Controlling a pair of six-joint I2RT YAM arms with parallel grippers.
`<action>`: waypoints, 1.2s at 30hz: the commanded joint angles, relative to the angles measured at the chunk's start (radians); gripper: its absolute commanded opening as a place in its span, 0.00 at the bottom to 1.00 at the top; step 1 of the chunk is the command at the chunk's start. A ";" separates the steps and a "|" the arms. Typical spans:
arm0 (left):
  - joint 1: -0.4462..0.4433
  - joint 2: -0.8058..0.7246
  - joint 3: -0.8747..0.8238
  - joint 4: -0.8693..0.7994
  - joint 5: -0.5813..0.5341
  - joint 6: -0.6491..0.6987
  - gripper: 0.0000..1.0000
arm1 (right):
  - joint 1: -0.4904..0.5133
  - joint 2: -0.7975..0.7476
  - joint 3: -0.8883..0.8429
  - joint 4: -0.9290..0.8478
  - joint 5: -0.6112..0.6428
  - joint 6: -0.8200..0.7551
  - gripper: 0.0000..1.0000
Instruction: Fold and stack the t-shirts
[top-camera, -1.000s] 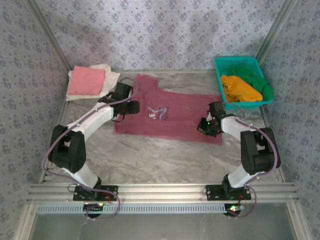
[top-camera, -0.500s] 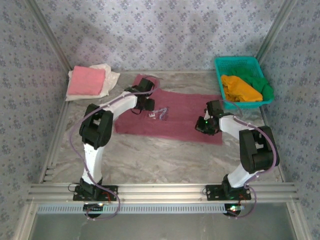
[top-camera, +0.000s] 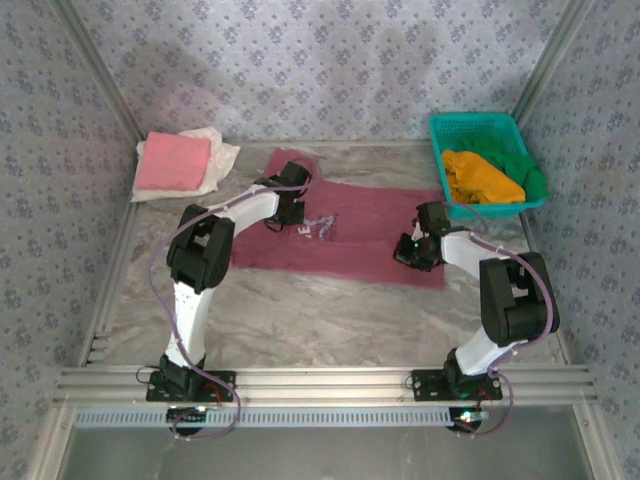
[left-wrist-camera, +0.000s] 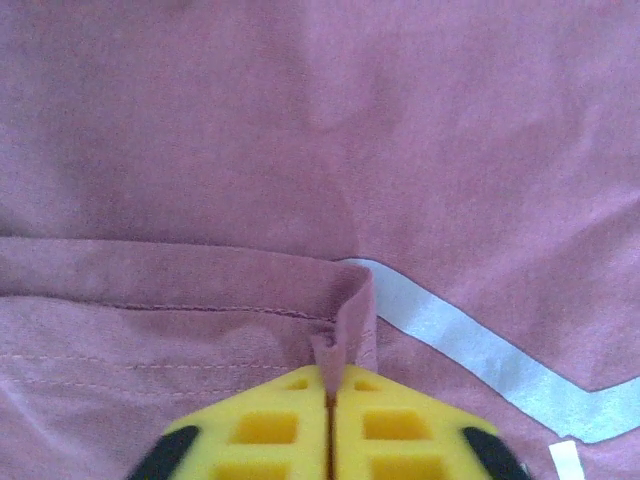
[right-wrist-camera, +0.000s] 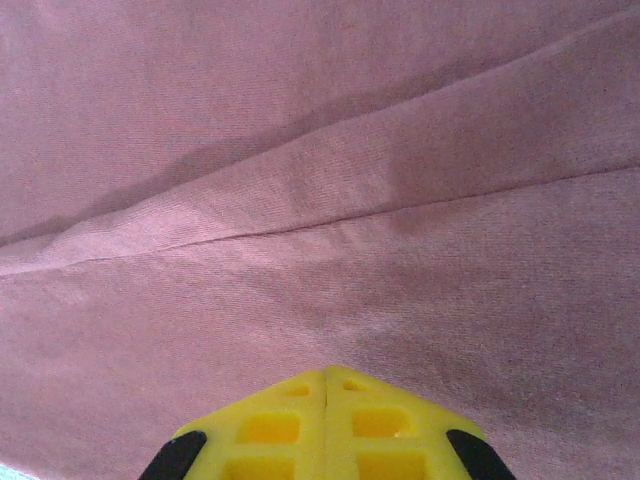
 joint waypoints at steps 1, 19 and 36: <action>-0.013 -0.011 0.035 -0.019 -0.038 -0.001 0.00 | -0.005 -0.021 -0.008 -0.009 -0.004 0.012 0.04; -0.149 0.083 0.237 -0.114 -0.042 0.131 0.00 | -0.006 -0.023 -0.009 -0.001 -0.013 0.023 0.04; 0.026 -0.273 -0.125 0.052 -0.025 0.068 0.39 | -0.007 -0.017 0.004 -0.018 -0.025 -0.006 0.11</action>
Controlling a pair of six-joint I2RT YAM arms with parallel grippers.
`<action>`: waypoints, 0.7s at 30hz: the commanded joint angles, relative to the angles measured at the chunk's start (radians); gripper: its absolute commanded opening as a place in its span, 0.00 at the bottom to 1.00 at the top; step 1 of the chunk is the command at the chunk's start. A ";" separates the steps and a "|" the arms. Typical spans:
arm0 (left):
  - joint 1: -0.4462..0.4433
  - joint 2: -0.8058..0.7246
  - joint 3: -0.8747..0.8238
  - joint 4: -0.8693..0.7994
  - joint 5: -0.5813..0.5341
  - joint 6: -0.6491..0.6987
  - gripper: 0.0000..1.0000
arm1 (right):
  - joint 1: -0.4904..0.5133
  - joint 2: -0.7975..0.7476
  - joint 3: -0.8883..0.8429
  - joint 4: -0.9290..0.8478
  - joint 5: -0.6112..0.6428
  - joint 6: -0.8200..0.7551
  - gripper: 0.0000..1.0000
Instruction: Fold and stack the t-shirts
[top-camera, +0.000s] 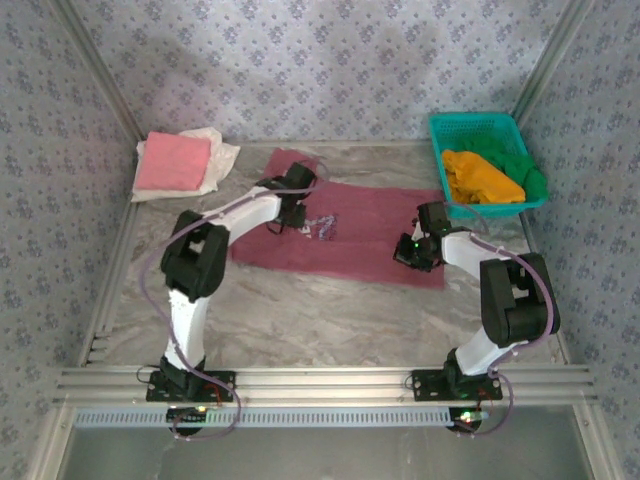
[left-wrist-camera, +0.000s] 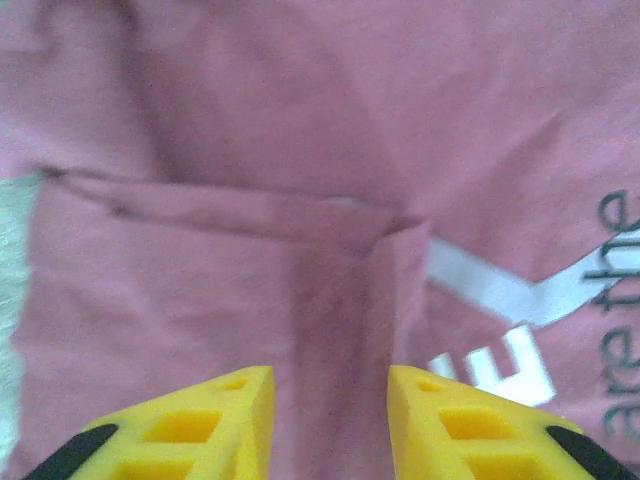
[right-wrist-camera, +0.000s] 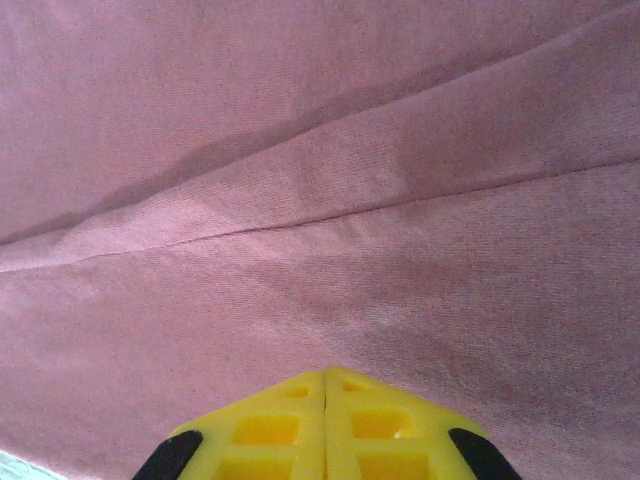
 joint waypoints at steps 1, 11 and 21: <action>0.086 -0.170 -0.080 0.111 0.075 -0.023 0.42 | -0.003 -0.014 0.011 -0.026 -0.005 -0.018 0.13; 0.311 -0.289 -0.275 0.200 0.229 -0.065 0.57 | 0.153 0.126 0.279 -0.006 -0.151 -0.146 0.31; 0.454 -0.577 -0.637 0.350 0.327 -0.133 0.65 | 0.321 0.587 0.851 0.039 -0.267 -0.042 0.43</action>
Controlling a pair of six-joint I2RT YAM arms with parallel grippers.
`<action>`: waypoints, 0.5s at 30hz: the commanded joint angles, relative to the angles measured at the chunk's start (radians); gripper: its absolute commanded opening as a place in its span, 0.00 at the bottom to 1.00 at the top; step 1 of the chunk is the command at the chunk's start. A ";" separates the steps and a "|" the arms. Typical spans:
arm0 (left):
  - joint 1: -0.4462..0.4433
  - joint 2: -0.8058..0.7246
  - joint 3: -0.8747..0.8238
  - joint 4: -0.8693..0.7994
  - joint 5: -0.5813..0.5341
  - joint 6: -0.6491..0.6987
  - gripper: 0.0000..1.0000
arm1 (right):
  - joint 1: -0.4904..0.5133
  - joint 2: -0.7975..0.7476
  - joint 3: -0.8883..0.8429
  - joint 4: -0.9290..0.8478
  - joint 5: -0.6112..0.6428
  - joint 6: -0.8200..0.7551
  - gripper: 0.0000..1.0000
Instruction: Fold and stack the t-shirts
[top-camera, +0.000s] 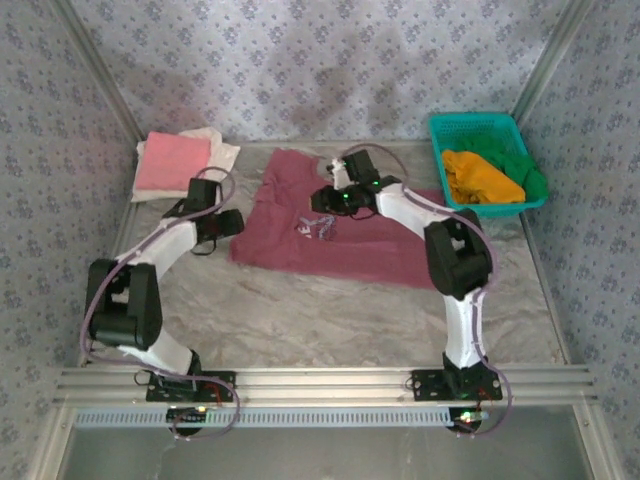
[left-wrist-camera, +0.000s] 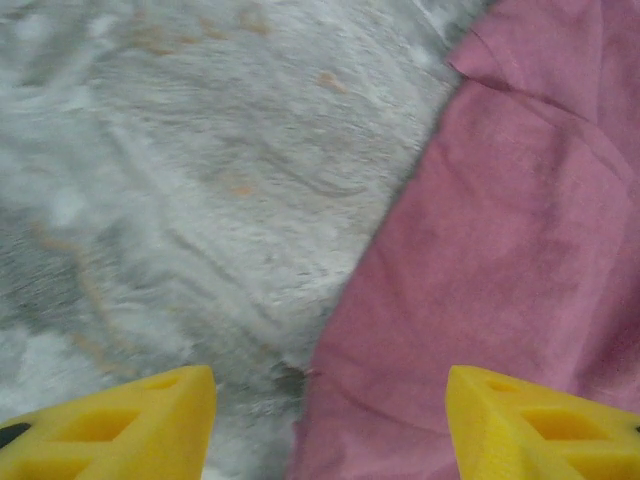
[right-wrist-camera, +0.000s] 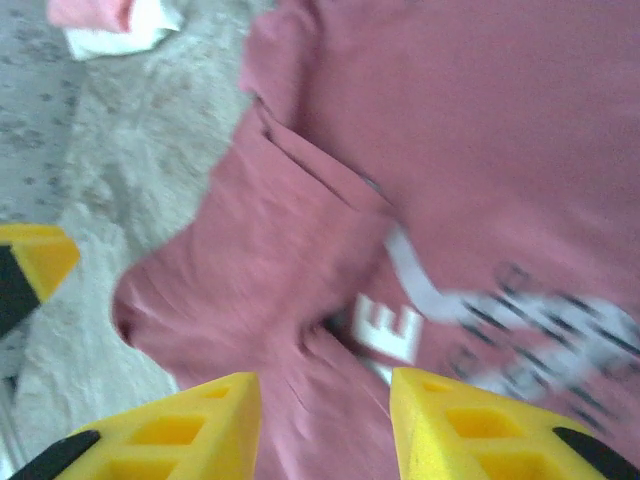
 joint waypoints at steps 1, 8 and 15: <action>0.054 -0.084 -0.057 0.069 0.047 -0.024 0.65 | 0.007 0.121 0.105 -0.001 -0.038 0.081 0.44; 0.123 -0.127 -0.100 0.060 0.100 -0.011 0.66 | 0.033 0.285 0.274 -0.054 -0.072 0.130 0.53; 0.125 -0.098 -0.112 0.085 0.128 -0.010 0.67 | 0.070 0.368 0.376 -0.076 -0.109 0.158 0.54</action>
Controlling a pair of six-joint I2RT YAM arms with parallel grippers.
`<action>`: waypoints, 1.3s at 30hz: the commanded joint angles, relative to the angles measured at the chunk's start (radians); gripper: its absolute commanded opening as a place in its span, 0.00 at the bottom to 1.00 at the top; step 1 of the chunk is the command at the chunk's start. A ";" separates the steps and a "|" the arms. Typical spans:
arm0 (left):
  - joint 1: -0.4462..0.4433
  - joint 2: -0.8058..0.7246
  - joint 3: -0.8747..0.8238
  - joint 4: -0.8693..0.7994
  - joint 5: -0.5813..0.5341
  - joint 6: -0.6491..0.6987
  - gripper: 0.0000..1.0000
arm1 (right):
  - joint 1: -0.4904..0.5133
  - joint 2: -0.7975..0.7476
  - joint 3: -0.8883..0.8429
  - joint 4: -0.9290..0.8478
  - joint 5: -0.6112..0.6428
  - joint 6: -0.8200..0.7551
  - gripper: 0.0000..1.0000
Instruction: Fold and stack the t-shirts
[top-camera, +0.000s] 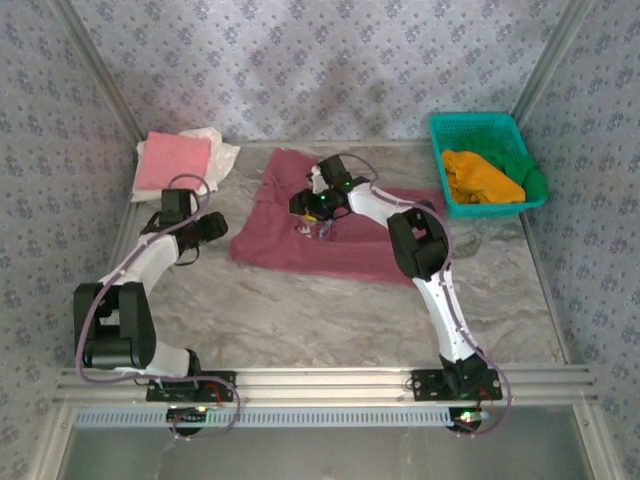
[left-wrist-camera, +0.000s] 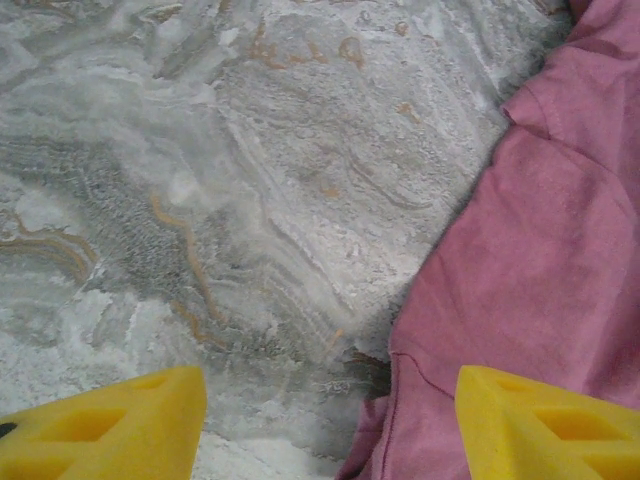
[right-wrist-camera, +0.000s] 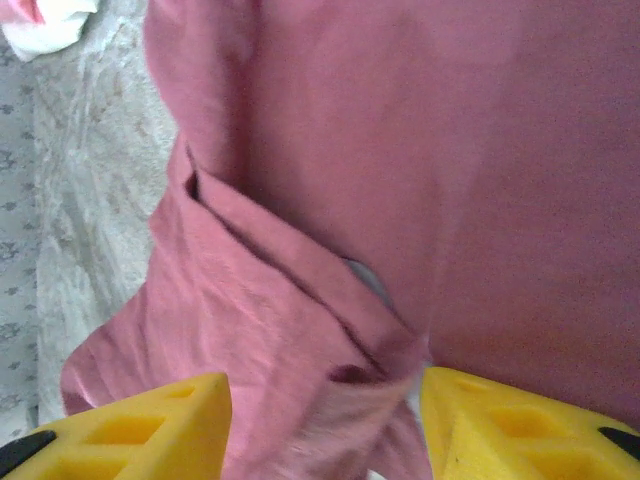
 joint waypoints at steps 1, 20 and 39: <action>0.004 0.005 -0.013 0.034 0.036 0.000 0.68 | 0.027 0.040 0.075 -0.037 -0.050 0.035 0.52; 0.004 0.037 -0.036 0.062 0.038 0.002 0.69 | 0.031 -0.082 -0.030 -0.094 0.150 0.015 0.45; 0.005 0.070 -0.038 0.071 0.038 0.005 0.69 | 0.055 -0.108 -0.103 -0.015 0.059 0.147 0.47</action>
